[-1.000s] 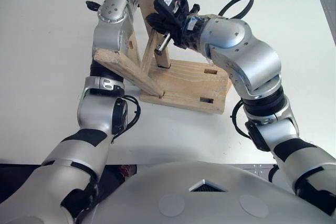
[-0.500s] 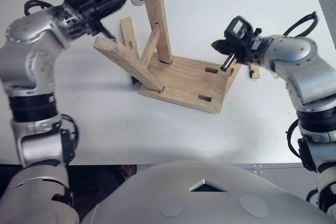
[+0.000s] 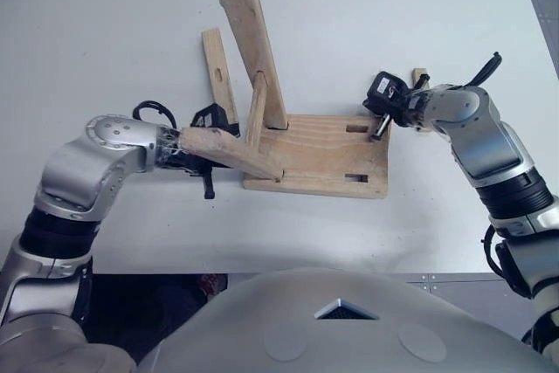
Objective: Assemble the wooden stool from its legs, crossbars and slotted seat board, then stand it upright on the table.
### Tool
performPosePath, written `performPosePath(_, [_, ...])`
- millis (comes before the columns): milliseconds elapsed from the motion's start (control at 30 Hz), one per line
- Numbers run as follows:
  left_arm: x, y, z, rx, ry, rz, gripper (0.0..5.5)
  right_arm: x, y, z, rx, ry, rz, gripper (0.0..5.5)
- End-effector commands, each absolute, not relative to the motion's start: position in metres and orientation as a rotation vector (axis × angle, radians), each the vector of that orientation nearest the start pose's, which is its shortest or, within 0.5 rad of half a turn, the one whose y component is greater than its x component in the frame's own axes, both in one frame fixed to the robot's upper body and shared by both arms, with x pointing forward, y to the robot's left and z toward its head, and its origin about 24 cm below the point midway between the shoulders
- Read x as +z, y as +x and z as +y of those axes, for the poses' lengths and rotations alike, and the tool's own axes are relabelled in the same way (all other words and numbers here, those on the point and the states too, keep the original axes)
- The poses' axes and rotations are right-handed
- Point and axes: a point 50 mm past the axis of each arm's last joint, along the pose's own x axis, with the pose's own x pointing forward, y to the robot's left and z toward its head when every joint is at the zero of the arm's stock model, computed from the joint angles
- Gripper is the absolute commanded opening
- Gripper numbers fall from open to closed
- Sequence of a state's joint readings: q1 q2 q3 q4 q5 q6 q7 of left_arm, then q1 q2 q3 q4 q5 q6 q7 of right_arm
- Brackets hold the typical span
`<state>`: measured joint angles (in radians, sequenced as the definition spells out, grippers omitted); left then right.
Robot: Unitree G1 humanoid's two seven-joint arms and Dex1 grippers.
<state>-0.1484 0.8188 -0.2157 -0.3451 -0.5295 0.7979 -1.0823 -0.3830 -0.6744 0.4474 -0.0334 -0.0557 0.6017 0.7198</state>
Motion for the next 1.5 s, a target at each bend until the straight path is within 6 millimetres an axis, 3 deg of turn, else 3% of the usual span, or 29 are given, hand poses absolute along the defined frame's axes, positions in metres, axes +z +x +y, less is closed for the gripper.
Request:
performPosePath(33, [0.095,0.221,0.186,-1.266,0.164,0.682,0.01,0.062,0.285,-0.169,0.843,-0.776,0.601,0.0])
performPosePath(200, [0.097,0.21,0.197,-1.296,0.183,0.739,0.01,0.068,0.288,-0.173,0.805,-0.76,0.58,0.0])
performPosePath(400, [0.097,0.188,0.183,-1.453,0.109,0.791,0.01,0.063,0.283,-0.174,0.822,-0.765,0.603,0.0])
performPosePath(667, [0.04,0.186,0.143,-1.405,0.399,0.805,0.01,0.064,0.282,-0.169,0.863,-0.779,0.599,0.0])
performPosePath(767, [0.042,0.2,0.14,-1.349,0.458,0.725,0.01,0.061,0.278,-0.169,0.886,-0.784,0.615,0.0])
performPosePath(1033, [0.076,0.253,0.17,-1.054,0.503,0.539,0.01,0.053,0.265,-0.169,0.967,-0.772,0.682,0.0])
performPosePath(1333, [0.058,0.289,0.131,-0.88,0.259,0.453,0.01,0.058,0.271,-0.151,0.962,-0.712,0.623,0.0])
performPosePath(1500, [0.047,0.309,0.125,-0.759,0.178,0.457,0.01,0.055,0.271,-0.151,0.946,-0.731,0.625,0.0])
